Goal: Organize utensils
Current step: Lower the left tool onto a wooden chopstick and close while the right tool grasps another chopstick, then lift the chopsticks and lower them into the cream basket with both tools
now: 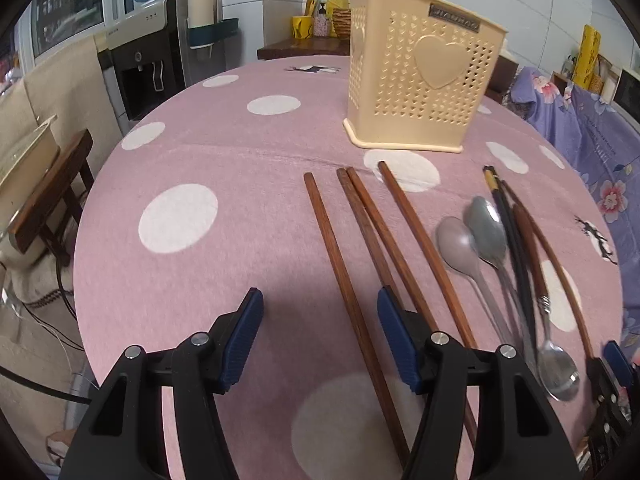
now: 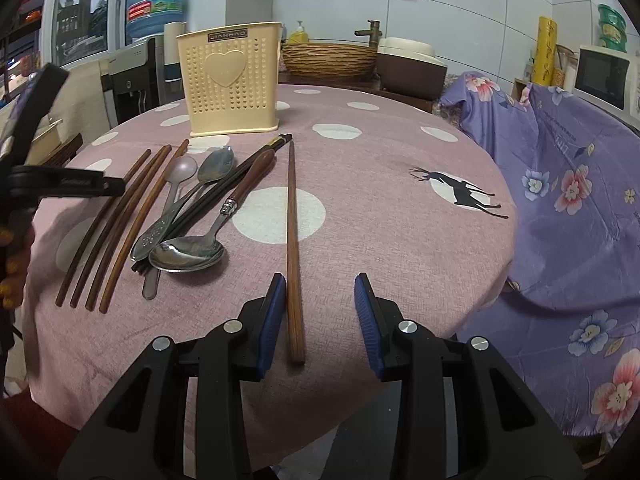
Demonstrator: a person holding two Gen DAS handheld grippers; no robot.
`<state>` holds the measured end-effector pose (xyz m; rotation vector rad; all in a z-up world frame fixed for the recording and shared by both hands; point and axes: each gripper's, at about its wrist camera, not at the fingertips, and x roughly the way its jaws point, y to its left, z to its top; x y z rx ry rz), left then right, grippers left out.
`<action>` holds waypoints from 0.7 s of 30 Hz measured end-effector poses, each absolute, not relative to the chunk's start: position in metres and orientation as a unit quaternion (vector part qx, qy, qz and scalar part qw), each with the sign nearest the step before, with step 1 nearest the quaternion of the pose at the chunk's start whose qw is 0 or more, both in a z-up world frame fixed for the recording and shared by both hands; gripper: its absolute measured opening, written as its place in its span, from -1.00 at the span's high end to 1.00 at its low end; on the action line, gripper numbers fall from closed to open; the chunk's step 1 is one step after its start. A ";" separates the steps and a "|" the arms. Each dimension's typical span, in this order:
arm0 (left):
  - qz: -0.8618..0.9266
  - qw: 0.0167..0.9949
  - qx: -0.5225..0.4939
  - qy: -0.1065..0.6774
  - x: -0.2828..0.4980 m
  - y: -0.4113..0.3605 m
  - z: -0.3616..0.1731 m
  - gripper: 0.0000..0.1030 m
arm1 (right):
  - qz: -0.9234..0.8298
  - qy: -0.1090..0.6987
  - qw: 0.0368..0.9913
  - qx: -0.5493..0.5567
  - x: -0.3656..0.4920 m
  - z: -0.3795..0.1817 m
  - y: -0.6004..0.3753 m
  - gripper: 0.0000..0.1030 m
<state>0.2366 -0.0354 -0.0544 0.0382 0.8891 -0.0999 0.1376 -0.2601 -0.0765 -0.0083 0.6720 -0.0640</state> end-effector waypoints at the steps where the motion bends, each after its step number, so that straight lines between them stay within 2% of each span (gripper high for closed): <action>1: -0.048 0.901 0.020 0.431 0.240 -0.035 -0.054 -0.11 | -0.029 0.328 0.944 -0.003 0.137 -0.077 -0.261 0.30; 3: -0.050 0.898 0.018 0.436 0.250 -0.034 -0.052 -0.05 | -0.020 0.323 0.946 -0.002 0.136 -0.078 -0.261 0.35; 8: -0.047 0.893 0.022 0.446 0.272 -0.034 -0.050 0.14 | 0.004 0.309 0.950 -0.041 0.134 -0.080 -0.247 0.82; 13: -0.038 0.892 0.030 0.449 0.286 -0.037 -0.049 0.41 | 0.016 0.312 0.950 -0.020 0.137 -0.079 -0.251 0.85; 17: -0.031 0.894 0.035 0.446 0.290 -0.039 -0.049 0.76 | 0.018 0.316 0.948 -0.019 0.139 -0.078 -0.251 0.85; 21: -0.038 0.891 0.013 0.452 0.294 -0.034 -0.049 0.79 | 0.020 0.317 0.948 -0.017 0.141 -0.075 -0.254 0.85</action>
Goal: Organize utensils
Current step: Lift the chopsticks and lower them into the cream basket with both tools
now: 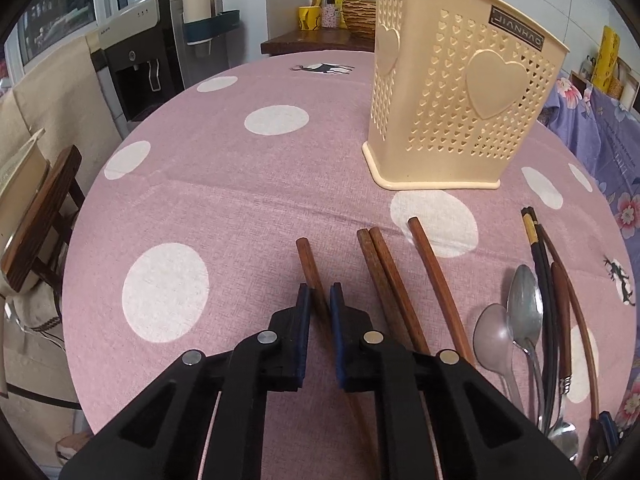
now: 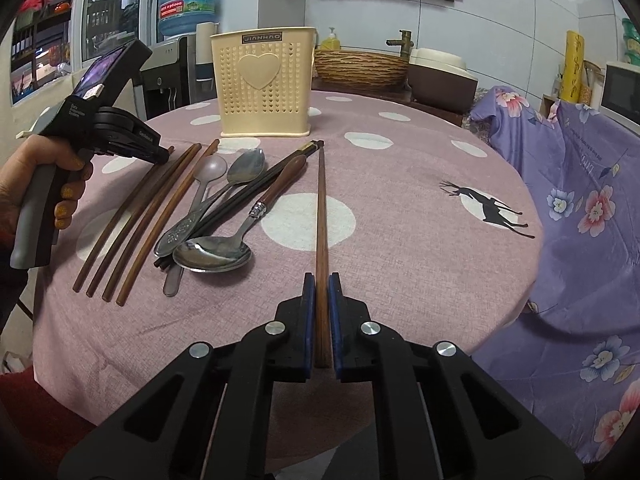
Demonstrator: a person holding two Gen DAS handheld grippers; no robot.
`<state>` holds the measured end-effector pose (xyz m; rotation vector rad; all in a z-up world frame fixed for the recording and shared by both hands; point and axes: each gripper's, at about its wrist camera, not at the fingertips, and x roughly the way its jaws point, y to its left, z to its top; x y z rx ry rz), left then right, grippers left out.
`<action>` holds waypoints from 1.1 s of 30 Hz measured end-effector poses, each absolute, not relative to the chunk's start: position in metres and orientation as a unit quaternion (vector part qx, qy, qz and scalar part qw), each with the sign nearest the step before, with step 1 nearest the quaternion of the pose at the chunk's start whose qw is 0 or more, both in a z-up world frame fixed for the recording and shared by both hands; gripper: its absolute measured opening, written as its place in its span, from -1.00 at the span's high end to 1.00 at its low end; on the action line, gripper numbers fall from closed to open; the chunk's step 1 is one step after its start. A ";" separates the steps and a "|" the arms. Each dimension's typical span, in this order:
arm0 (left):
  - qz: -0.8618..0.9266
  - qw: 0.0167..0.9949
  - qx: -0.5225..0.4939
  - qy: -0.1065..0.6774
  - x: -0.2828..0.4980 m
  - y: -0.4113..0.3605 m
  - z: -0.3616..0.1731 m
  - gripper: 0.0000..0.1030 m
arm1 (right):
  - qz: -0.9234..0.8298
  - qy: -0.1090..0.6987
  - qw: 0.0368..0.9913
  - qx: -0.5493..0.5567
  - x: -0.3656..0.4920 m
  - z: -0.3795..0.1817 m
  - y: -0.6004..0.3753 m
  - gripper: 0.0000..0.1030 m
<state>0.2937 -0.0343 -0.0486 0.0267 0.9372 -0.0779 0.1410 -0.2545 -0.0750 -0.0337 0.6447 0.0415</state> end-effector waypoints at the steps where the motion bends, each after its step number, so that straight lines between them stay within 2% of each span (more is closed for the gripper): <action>1: -0.040 0.891 0.007 0.453 0.295 -0.033 -0.048 0.80 | 0.022 0.315 0.949 -0.014 0.141 -0.073 -0.256 0.85; 9: -0.070 0.901 -0.032 0.428 0.294 -0.029 -0.032 0.83 | 0.033 0.273 0.961 -0.007 0.142 -0.029 -0.270 0.85; 15: -0.096 0.927 -0.050 0.359 0.279 -0.024 0.013 0.84 | 0.054 0.203 0.978 -0.011 0.146 0.028 -0.276 0.86; 22: -0.116 0.953 -0.059 0.273 0.255 -0.017 0.067 0.84 | 0.082 0.163 0.983 -0.007 0.168 0.080 -0.278 0.86; 33: -0.129 0.959 -0.063 0.244 0.249 -0.010 0.083 0.84 | 0.107 0.194 0.975 -0.002 0.203 0.105 -0.281 0.86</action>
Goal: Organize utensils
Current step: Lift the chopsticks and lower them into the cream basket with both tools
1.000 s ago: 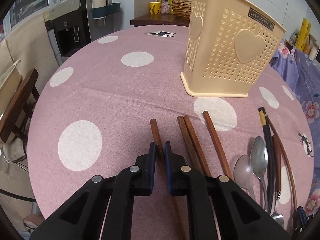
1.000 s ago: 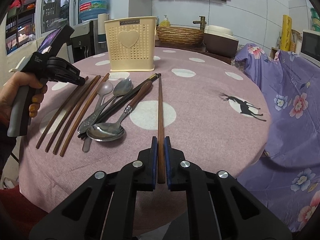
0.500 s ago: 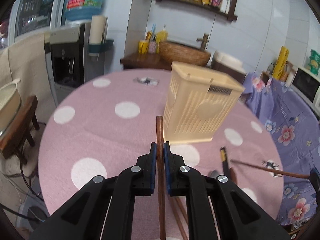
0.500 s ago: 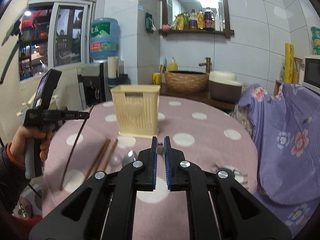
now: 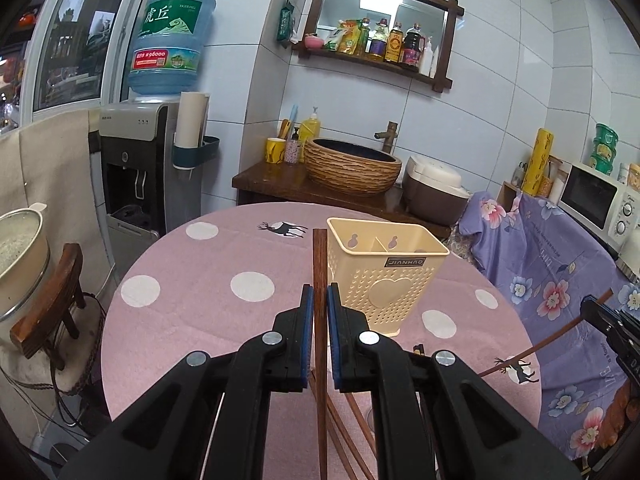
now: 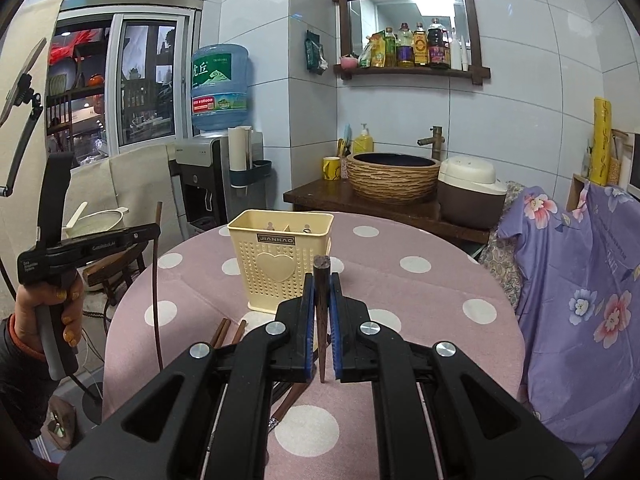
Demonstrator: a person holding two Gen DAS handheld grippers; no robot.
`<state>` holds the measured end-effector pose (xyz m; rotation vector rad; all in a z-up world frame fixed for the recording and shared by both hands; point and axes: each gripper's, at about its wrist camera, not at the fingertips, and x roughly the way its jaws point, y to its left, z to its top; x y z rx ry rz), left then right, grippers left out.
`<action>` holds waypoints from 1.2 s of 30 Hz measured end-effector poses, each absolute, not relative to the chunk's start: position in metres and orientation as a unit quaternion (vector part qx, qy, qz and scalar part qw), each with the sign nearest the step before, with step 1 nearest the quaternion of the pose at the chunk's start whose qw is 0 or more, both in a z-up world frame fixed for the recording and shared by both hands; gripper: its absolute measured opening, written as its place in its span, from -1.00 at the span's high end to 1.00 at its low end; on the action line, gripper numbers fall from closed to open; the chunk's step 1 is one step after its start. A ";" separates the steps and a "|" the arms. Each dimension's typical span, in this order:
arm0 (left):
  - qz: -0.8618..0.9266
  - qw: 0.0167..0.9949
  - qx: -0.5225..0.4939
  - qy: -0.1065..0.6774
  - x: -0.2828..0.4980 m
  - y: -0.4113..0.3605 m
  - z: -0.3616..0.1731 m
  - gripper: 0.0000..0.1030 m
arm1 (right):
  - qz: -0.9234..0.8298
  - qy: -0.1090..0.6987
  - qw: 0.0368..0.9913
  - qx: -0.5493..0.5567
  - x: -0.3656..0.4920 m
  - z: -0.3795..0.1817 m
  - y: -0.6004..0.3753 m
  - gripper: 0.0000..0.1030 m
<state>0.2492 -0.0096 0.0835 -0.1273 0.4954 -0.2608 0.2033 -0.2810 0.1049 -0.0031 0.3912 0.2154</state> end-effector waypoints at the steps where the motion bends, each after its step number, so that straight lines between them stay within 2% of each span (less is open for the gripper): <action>1: -0.130 0.959 -0.065 0.244 0.249 -0.009 0.084 0.84 | 0.111 0.199 0.974 0.005 0.206 0.107 -0.283 0.86; 14: -0.141 0.966 -0.063 0.209 0.250 -0.002 0.124 0.85 | 0.149 0.216 0.965 0.023 0.243 0.148 -0.289 0.86; 19: -0.156 0.969 -0.060 0.180 0.256 -0.006 0.169 0.85 | 0.176 0.214 0.960 0.038 0.268 0.194 -0.288 0.86; 27: -0.162 0.976 -0.068 0.127 0.286 -0.025 0.249 0.85 | 0.179 0.167 0.966 0.079 0.313 0.275 -0.285 0.86; 31: -0.147 0.978 -0.070 0.127 0.312 -0.042 0.250 0.85 | 0.159 0.169 0.970 0.068 0.344 0.274 -0.272 0.86; 36: -0.129 0.977 -0.062 0.157 0.339 -0.056 0.213 0.85 | 0.137 0.198 0.969 0.049 0.376 0.234 -0.260 0.85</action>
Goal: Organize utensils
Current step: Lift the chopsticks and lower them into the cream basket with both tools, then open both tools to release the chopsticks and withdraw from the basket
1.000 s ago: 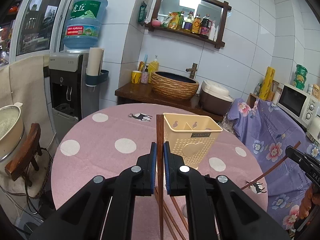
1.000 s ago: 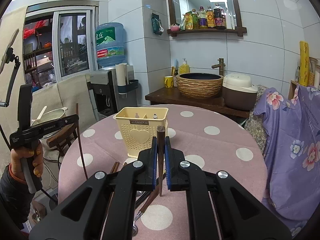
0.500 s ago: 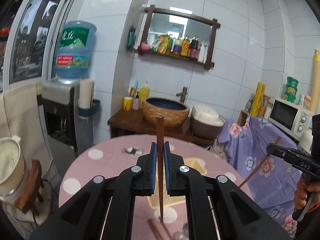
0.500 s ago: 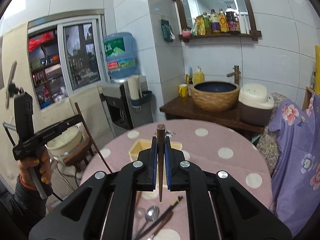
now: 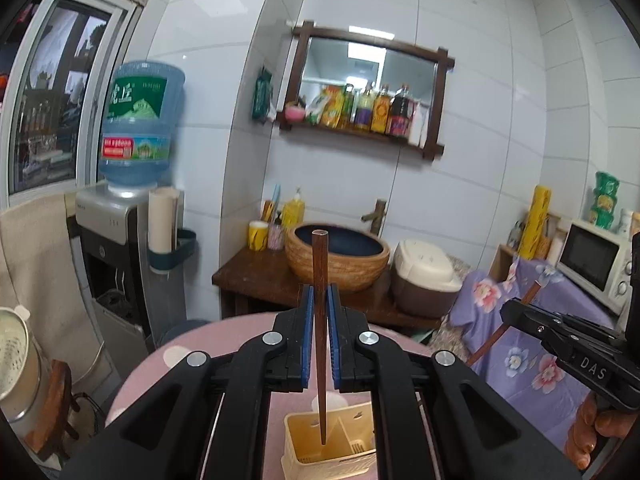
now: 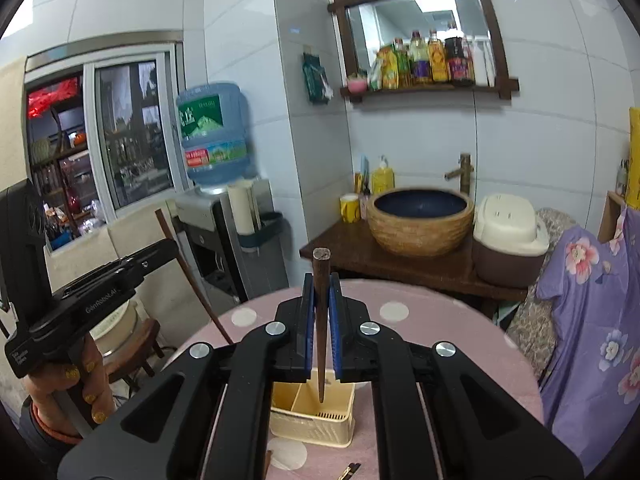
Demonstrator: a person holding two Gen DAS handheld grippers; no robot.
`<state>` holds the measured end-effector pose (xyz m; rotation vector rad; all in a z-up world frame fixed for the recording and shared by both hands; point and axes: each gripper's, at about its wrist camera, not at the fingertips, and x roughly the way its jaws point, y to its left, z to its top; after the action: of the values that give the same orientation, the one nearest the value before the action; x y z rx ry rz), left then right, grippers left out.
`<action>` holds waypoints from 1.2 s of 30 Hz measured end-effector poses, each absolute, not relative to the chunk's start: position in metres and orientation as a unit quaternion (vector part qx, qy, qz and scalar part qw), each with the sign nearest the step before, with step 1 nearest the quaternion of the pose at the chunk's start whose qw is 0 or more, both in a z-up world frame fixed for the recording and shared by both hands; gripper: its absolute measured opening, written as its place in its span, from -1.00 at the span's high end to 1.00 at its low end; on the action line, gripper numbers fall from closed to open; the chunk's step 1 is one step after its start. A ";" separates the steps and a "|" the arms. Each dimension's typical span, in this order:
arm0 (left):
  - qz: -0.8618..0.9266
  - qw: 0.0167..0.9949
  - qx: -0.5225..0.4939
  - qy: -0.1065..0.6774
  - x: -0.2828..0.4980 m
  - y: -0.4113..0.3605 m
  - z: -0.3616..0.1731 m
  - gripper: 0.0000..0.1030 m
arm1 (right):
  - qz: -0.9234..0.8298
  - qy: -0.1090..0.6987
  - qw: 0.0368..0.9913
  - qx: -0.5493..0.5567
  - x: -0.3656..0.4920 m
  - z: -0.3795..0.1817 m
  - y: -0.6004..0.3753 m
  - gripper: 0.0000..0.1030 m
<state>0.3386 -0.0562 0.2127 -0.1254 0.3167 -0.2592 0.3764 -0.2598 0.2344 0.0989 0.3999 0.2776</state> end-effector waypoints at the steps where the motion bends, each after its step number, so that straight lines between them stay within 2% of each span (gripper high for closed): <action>1: -0.127 0.975 -0.063 0.171 0.345 -0.058 0.201 0.85 | 0.135 0.210 0.967 0.047 0.383 0.223 -0.257 0.85; 10: -0.114 0.961 -0.065 0.242 0.371 -0.060 0.140 0.85 | 0.127 0.263 0.955 0.048 0.410 0.163 -0.247 0.85; 19: -0.112 0.953 -0.083 0.269 0.377 -0.056 0.118 0.84 | 0.124 0.260 0.955 0.066 0.413 0.149 -0.252 0.85; 20: -0.114 0.953 -0.082 0.269 0.376 -0.056 0.117 0.80 | 0.121 0.260 0.956 0.063 0.412 0.148 -0.253 0.80; 22: -0.115 0.954 -0.076 0.266 0.370 -0.057 0.116 0.44 | 0.115 0.256 0.958 0.062 0.409 0.144 -0.254 0.51; 23: -0.114 0.955 -0.078 0.261 0.366 -0.056 0.116 -0.01 | 0.112 0.254 0.959 0.065 0.407 0.143 -0.255 0.06; 24: -0.114 0.957 -0.084 0.251 0.361 -0.053 0.117 -0.32 | 0.107 0.248 0.960 0.070 0.404 0.142 -0.258 -0.15; 25: -0.111 0.960 -0.092 0.239 0.353 -0.050 0.118 -0.38 | 0.104 0.239 0.962 0.074 0.400 0.141 -0.261 -0.22; 30: -0.106 0.961 -0.092 0.239 0.325 -0.039 0.109 -0.60 | 0.084 0.236 0.965 0.071 0.379 0.127 -0.269 -0.22; 36: -0.080 0.953 -0.081 0.281 0.289 -0.022 0.067 -0.61 | 0.052 0.261 0.963 0.032 0.342 0.082 -0.269 -0.22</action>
<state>0.2890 -0.0220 0.0675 -0.1643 0.5701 -0.1631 0.3420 -0.2689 0.0818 0.0650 0.5283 0.1053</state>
